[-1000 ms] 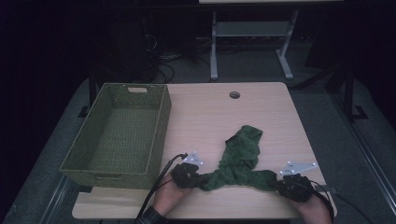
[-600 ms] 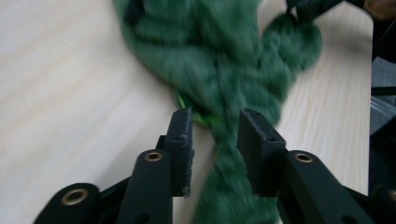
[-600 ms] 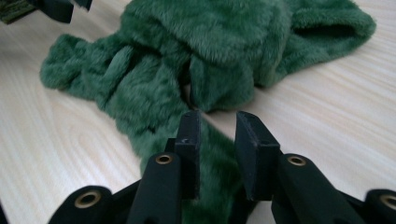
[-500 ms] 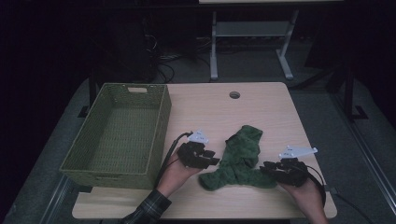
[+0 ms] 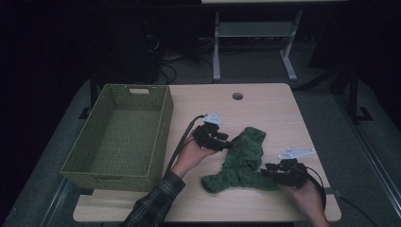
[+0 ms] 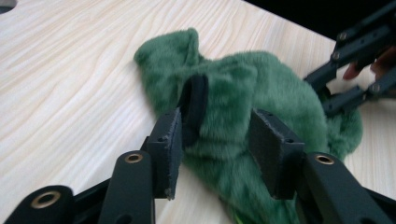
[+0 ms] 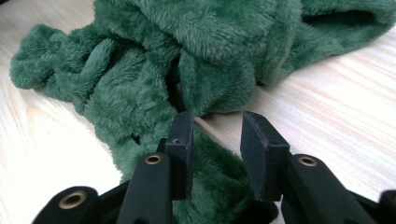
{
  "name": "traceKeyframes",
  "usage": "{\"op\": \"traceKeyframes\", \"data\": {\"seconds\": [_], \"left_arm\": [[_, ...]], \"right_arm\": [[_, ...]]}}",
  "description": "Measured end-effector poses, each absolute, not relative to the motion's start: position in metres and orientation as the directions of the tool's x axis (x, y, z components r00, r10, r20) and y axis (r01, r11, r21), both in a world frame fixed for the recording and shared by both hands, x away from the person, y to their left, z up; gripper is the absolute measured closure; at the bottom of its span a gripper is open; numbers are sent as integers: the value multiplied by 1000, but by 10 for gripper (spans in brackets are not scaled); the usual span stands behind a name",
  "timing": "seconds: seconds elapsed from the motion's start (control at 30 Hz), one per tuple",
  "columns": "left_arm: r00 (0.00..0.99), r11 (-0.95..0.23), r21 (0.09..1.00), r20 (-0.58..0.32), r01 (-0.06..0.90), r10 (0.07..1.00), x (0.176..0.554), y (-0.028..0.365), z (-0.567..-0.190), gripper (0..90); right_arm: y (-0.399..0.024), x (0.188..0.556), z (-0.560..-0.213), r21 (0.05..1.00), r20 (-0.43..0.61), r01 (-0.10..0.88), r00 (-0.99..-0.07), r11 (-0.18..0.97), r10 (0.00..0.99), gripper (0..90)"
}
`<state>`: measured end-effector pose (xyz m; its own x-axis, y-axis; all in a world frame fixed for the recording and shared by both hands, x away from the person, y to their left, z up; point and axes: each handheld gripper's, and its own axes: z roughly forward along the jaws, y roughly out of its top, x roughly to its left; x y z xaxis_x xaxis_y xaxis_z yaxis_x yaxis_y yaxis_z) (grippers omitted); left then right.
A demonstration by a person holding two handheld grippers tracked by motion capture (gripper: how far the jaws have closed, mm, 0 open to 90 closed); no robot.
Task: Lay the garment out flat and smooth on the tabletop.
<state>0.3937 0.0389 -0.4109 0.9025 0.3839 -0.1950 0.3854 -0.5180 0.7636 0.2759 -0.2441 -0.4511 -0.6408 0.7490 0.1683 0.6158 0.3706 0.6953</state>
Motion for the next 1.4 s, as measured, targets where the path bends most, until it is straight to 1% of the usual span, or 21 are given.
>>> {"op": "traceKeyframes", "data": {"seconds": [0.13, 0.23, 0.3, 0.33, 0.37, 0.4, 0.47, 0.5, 0.53, 0.57, 0.6, 0.63, 0.7, 0.87, 1.13, 1.2, 1.23, 1.27, 1.3, 1.33, 1.4], "left_arm": [[902, -521, 758, -206, 392, 379, 401, 31, -413, 491], [901, -518, 758, -215, 397, 376, 406, 25, -419, 498], [899, -521, 751, -225, 406, 377, 409, 21, -423, 572], [907, -542, 744, -215, 392, 361, 410, 20, -427, 650], [910, -552, 737, -212, 389, 357, 410, 20, -428, 747], [909, -558, 732, -209, 389, 360, 410, 20, -429, 811], [906, -542, 743, -208, 392, 369, 408, 25, -428, 843], [906, -542, 743, -208, 392, 369, 408, 25, -428, 845], [896, -516, 758, -202, 399, 396, 406, 33, -426, 847], [896, -516, 758, -202, 399, 396, 406, 33, -426, 847], [882, -488, 770, -200, 412, 427, 403, 42, -425, 847], [882, -488, 770, -200, 412, 427, 403, 42, -425, 846], [862, -463, 773, -207, 434, 462, 399, 54, -428, 846], [851, -453, 769, -217, 451, 479, 395, 66, -436, 845], [852, -451, 771, -219, 449, 475, 391, 67, -438, 845], [853, -450, 773, -216, 447, 476, 390, 68, -436, 846], [853, -450, 773, -216, 447, 476, 390, 68, -436, 846], [851, -448, 775, -214, 447, 479, 389, 68, -435, 846], [850, -445, 776, -215, 447, 480, 388, 69, -434, 846], [851, -445, 779, -208, 443, 482, 387, 71, -433, 846], [848, -440, 781, -207, 444, 488, 386, 75, -430, 847]], "right_arm": [[-243, 276, -451, 695, 166, 615, -641, 372, 749, 633], [-242, 275, -450, 697, 170, 615, -641, 369, 748, 630], [-240, 276, -451, 697, 172, 614, -644, 370, 745, 620], [-239, 276, -451, 695, 174, 618, -642, 369, 747, 616], [-239, 276, -451, 694, 172, 617, -643, 371, 747, 614], [-238, 276, -451, 698, 173, 615, -643, 367, 746, 610], [-238, 276, -451, 697, 177, 618, -640, 364, 748, 606], [-238, 276, -451, 697, 177, 618, -640, 364, 748, 606], [-237, 277, -450, 695, 178, 621, -637, 362, 750, 606], [-236, 277, -450, 696, 176, 619, -640, 365, 748, 606], [-236, 277, -450, 697, 173, 615, -643, 369, 746, 606], [-236, 277, -450, 697, 173, 615, -643, 369, 746, 606], [-232, 279, -450, 691, 173, 619, -642, 372, 747, 606], [-226, 285, -451, 698, 151, 605, -647, 383, 747, 606], [-221, 293, -452, 700, 163, 616, -630, 361, 759, 613], [-220, 297, -452, 707, 163, 611, -631, 356, 759, 636], [-219, 298, -453, 707, 166, 613, -628, 353, 760, 670], [-220, 299, -453, 707, 163, 613, -626, 352, 763, 741], [-220, 301, -453, 711, 156, 609, -624, 351, 766, 770], [-222, 302, -451, 713, 146, 608, -617, 350, 773, 793], [-228, 305, -447, 726, 138, 600, -607, 337, 783, 808]]}}
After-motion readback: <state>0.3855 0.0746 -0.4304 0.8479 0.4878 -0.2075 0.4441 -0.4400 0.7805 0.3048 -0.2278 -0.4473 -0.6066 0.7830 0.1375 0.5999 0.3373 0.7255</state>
